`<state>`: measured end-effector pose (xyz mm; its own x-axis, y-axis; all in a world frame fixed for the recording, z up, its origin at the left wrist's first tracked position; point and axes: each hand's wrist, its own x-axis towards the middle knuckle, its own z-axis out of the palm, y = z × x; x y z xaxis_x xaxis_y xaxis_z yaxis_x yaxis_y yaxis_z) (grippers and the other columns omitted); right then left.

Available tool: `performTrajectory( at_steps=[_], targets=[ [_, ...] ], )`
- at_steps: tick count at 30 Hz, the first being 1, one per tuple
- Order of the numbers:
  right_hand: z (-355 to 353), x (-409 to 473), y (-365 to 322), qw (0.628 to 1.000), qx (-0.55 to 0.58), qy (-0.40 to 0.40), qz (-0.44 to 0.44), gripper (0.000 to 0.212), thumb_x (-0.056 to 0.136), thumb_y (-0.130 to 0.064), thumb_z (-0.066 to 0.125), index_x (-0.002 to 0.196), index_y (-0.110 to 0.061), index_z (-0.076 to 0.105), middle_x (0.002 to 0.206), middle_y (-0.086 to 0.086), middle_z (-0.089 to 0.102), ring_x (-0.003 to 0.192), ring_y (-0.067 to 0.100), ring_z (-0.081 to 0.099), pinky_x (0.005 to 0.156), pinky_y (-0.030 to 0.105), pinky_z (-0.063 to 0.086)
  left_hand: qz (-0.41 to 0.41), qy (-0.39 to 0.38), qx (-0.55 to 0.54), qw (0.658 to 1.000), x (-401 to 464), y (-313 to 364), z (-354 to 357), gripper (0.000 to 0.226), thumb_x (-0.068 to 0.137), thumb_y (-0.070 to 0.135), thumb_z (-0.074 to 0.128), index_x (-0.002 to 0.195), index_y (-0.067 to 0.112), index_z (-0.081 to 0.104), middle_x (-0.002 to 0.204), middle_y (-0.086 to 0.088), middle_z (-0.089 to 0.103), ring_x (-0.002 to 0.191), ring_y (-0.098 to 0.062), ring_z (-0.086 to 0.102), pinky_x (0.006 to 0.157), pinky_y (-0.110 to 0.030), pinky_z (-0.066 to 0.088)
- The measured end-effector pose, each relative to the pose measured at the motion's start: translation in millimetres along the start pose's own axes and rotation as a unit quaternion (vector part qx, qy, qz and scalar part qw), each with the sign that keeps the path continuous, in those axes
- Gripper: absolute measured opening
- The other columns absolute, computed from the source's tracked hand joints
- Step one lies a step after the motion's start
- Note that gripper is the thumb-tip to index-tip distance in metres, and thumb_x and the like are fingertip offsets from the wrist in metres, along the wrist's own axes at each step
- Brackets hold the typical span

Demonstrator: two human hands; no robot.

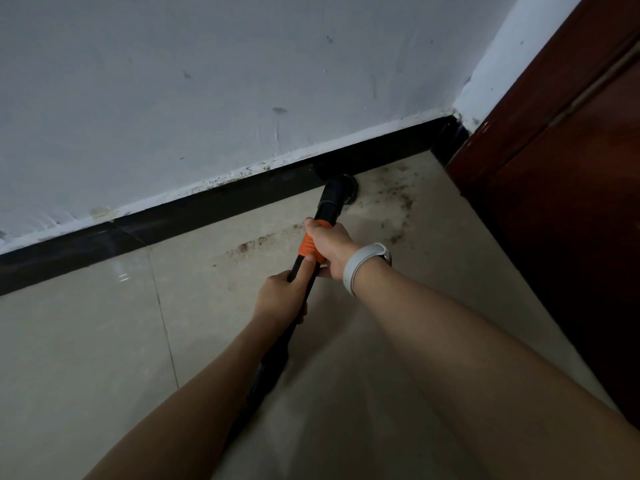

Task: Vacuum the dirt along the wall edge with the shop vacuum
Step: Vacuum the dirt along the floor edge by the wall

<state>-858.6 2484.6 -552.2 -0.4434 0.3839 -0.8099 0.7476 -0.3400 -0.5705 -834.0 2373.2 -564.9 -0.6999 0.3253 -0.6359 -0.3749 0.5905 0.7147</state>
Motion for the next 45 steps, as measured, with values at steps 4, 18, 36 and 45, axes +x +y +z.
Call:
performTrajectory(
  at_steps=[4,18,36,45],
  targets=[
    [-18.1,8.4,-8.1,1.0,0.013,0.017,-0.003,0.053,0.095,-0.039,0.049,0.138,-0.011,0.032,0.111,0.008,0.054,0.101,0.028,0.057,0.089,0.046,0.052,0.004,-0.008,-0.001,1.0,12.6,12.3,12.3,0.067,0.087,0.061,0.042,0.096,-0.002,0.064,0.052,-0.005,0.055,0.04,-0.015,0.049,0.046,-0.023,0.043],
    [-75.7,32.4,-36.8,0.998,0.02,0.06,0.007,0.057,0.096,-0.04,0.048,0.142,-0.012,0.03,0.116,0.009,0.048,0.108,0.029,0.052,0.081,0.044,0.051,0.016,-0.036,0.021,0.999,43.4,56.6,54.2,0.064,0.086,0.063,0.043,0.087,0.004,0.066,0.054,-0.006,0.058,0.037,-0.013,0.05,0.042,-0.019,0.043],
    [-145.1,67.1,-63.6,0.992,0.058,0.11,-0.002,0.05,0.093,-0.041,0.052,0.134,-0.013,0.04,0.128,0.008,0.055,0.111,0.031,0.057,0.083,0.044,0.053,0.012,-0.104,0.054,0.993,73.5,113.9,114.1,0.062,0.086,0.065,0.039,0.099,0.009,0.062,0.061,-0.005,0.058,0.049,-0.015,0.055,0.048,-0.021,0.048],
    [-130.9,54.0,-47.2,0.992,0.051,0.111,-0.03,0.045,0.096,-0.037,0.049,0.129,-0.008,0.037,0.103,0.006,0.054,0.087,0.023,0.057,0.074,0.037,0.05,0.004,-0.131,0.029,0.991,58.0,96.1,99.5,0.053,0.088,0.064,0.037,0.082,0.014,0.055,0.064,-0.008,0.059,0.05,-0.016,0.055,0.047,-0.023,0.048]
  ],
)
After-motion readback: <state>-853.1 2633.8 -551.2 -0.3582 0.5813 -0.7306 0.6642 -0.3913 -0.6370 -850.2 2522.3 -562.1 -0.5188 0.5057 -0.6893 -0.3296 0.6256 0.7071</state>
